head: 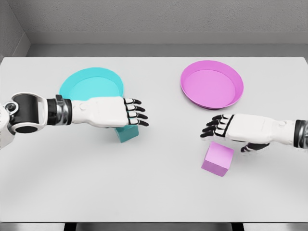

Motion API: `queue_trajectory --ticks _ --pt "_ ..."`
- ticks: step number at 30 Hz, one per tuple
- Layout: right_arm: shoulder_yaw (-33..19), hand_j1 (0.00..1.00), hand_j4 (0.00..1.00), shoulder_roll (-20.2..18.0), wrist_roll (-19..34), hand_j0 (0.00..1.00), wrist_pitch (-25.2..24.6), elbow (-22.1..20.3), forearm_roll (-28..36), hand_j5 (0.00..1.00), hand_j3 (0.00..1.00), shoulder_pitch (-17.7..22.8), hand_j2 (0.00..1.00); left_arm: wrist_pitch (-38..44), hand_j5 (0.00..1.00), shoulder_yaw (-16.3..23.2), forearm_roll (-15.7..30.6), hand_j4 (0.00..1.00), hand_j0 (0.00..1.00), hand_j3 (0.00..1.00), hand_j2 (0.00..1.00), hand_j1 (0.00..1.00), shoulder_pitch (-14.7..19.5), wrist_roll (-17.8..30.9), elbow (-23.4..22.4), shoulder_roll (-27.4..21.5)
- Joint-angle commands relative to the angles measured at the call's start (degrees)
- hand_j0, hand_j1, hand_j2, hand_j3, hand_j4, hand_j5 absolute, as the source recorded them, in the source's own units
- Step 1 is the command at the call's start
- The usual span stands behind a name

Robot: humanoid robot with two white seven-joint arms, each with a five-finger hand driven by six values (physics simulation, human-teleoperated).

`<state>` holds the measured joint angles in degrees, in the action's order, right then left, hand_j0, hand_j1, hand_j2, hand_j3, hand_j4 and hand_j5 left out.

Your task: Place the blocks in the corresponding plates according to their colors

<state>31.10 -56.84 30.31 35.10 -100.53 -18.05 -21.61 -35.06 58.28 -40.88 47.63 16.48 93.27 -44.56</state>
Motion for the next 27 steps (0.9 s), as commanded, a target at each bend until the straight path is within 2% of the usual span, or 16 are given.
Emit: queue_trajectory --ticks 1,4,9,11,21,25,27 --pt "3.44 1.00 1.00 0.94 0.10 1.00 -0.10 -0.02 0.29 1.00 1.00 -0.18 1.00 0.06 1.00 0.96 -0.25 1.00 1.00 1.00 1.00 1.00 0.09 1.10 -0.72 0.62" --pt "4.32 1.00 1.00 1.03 0.19 1.00 -0.10 -0.02 0.29 1.00 1.00 -0.27 1.00 0.06 1.00 2.28 -1.48 1.00 1.00 1.00 1.00 1.00 0.97 1.10 -0.98 0.97" --pt "4.41 1.00 1.00 0.76 3.88 1.00 -0.10 -0.02 0.29 1.00 1.00 -0.36 1.00 0.06 1.00 2.72 -1.75 1.00 1.00 1.00 1.00 1.00 0.97 1.62 -1.07 1.06" --pt "4.50 1.00 1.00 0.76 3.88 1.00 -0.10 -0.02 0.29 1.00 1.00 -0.36 1.00 0.06 1.00 4.47 -1.92 1.00 1.00 1.00 1.00 1.00 2.28 2.68 -1.16 1.94" --pt "4.50 1.00 1.00 0.76 4.50 1.00 -0.10 0.07 0.29 1.00 1.00 -0.27 1.00 0.06 1.00 4.74 -3.33 1.00 1.00 1.00 1.00 1.00 2.64 2.68 -2.39 2.64" --pt "4.50 0.76 0.76 0.76 4.50 0.76 -0.10 0.07 0.29 0.76 0.76 -0.27 0.76 0.06 1.00 4.83 -3.24 1.00 1.00 1.00 1.00 1.00 2.99 2.68 -2.48 2.55" --pt "4.50 0.71 0.71 0.76 4.50 0.71 -0.10 0.07 0.29 0.71 0.71 -0.27 0.71 0.06 1.00 4.83 -3.07 1.00 1.00 1.00 1.00 1.00 2.99 2.59 -2.74 2.55"
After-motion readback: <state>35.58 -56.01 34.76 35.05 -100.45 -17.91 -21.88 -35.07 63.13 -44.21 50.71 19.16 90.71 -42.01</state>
